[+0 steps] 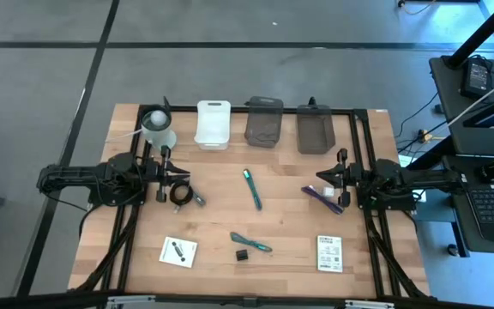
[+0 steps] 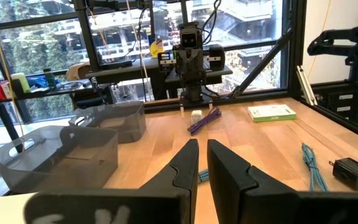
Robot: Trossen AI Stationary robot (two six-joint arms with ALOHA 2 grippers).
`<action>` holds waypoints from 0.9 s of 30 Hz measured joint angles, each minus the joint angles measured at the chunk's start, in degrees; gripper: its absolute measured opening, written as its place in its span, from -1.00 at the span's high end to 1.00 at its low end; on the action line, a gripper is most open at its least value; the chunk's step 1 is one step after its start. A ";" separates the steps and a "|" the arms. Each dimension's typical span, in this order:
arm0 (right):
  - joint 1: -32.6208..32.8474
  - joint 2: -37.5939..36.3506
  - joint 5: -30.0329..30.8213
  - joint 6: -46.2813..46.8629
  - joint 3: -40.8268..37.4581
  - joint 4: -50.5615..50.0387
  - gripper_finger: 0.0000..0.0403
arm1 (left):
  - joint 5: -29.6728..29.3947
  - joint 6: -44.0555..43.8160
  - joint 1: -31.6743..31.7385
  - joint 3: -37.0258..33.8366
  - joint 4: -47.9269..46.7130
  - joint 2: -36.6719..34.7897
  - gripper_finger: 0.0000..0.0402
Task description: Pick and place items into bin
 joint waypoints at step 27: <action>0.01 0.00 -0.01 0.00 0.00 0.00 0.90 | -15.00 -18.23 -0.12 5.65 9.71 3.71 0.86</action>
